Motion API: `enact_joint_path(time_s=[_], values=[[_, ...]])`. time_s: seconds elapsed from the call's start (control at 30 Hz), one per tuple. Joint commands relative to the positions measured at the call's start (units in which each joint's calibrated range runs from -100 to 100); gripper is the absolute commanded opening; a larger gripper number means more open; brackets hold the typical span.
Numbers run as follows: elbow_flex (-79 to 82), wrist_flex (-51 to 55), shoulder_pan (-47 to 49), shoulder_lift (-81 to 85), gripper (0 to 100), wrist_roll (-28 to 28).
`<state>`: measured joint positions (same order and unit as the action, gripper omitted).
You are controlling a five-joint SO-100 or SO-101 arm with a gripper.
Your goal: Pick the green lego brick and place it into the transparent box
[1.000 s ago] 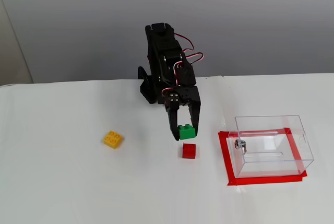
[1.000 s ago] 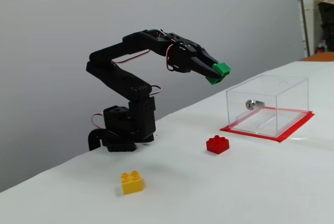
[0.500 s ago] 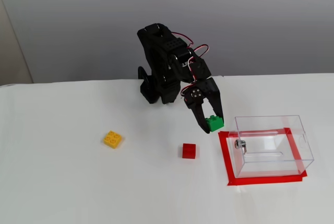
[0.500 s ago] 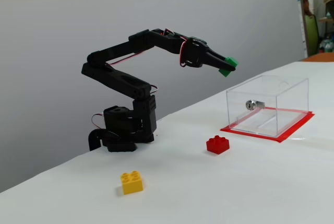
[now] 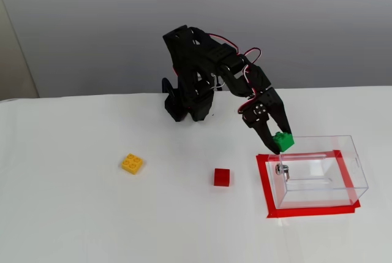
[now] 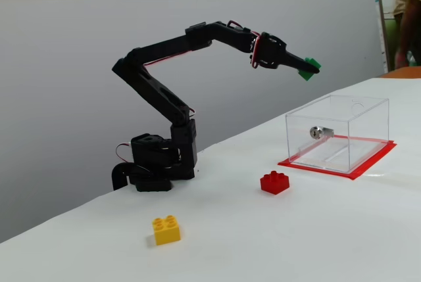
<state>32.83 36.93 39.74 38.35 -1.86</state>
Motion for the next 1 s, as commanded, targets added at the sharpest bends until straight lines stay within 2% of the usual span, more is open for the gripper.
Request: enact_joint_path(time_s=[0.0,0.4,0.9,0.97], values=[[-6.3,0.1,3.2,-3.5,5,0.0],[-15.5,0.1,12.7,-16.7,5,-0.4],[-19.2,0.1,13.2,-26.4,5,-0.1],[-19.2,0.1,13.2,-26.9,8,-0.4]])
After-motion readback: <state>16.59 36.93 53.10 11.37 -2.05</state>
